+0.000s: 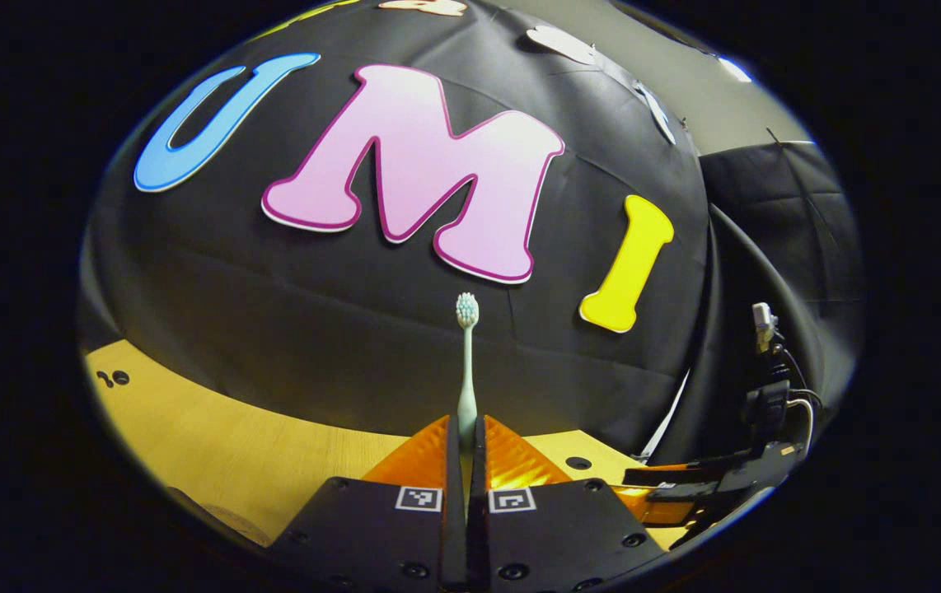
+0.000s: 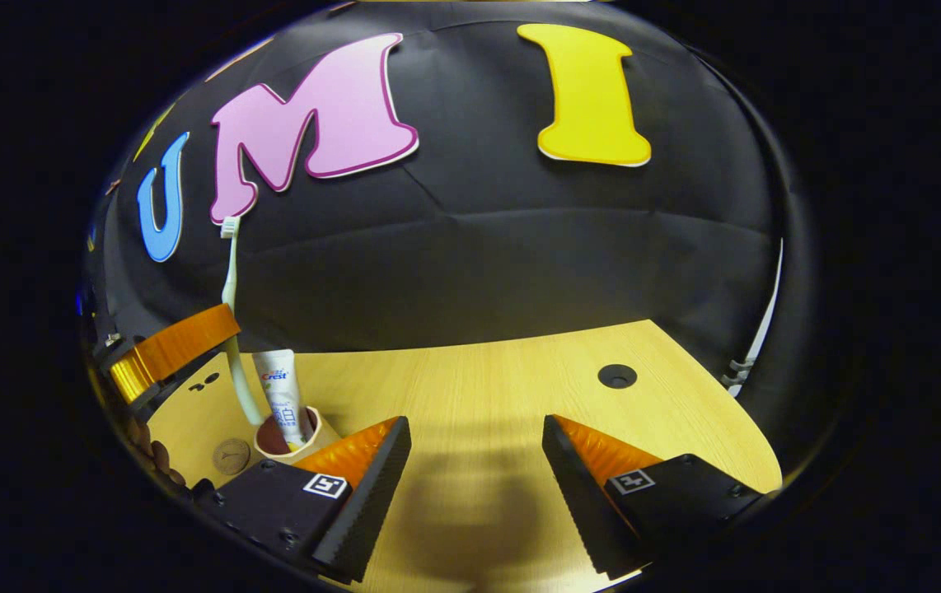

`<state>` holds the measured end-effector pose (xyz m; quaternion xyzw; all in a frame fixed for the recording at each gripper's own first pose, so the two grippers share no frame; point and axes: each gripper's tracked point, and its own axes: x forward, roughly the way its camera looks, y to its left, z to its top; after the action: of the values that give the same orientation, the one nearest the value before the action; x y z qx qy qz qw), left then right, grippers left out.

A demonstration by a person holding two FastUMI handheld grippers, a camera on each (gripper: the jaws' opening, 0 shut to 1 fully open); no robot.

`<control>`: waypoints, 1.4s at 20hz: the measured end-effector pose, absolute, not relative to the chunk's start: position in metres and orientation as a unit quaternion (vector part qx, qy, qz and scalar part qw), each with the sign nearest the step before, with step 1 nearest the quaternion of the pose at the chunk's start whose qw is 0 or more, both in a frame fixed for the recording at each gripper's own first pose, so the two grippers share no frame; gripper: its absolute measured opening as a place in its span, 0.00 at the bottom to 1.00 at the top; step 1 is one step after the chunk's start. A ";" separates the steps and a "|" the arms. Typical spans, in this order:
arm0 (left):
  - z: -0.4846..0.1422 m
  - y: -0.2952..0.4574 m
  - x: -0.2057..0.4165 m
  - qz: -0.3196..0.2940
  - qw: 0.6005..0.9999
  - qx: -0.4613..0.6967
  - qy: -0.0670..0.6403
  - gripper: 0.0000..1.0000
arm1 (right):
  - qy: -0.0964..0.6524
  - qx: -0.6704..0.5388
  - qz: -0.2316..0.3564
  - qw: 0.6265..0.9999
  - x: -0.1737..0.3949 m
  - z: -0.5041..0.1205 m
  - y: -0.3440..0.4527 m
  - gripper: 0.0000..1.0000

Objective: Put the toothbrush and toothpaste on the desktop into the cup, then pick up the cup and place it on the coaster on the desktop.

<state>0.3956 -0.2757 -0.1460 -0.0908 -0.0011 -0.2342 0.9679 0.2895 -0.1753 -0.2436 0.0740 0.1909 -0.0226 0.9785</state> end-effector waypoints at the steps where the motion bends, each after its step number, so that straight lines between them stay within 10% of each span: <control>1: -0.152 -0.278 0.399 -0.237 0.967 -0.094 0.000 0.06 | 0.192 0.077 -0.027 0.978 0.288 -0.244 -0.178 0.98; 13: -0.195 -0.290 0.394 -0.238 0.968 -0.078 -0.005 0.19 | 0.210 0.064 -0.054 0.974 0.272 -0.261 -0.201 0.98; 22: -0.178 -0.264 0.363 -0.209 0.976 -0.068 0.001 0.91 | 0.219 0.052 -0.024 0.974 0.270 -0.255 -0.178 0.98; 28: -0.153 -0.216 0.314 -0.177 0.982 -0.062 0.024 0.97 | 0.234 0.071 0.032 0.969 0.272 -0.232 -0.130 0.97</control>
<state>0.3140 -0.2163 -0.1534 -0.0617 0.0243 -0.1766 0.9821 0.2724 -0.1303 -0.2320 0.0706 0.2342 0.0318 0.9691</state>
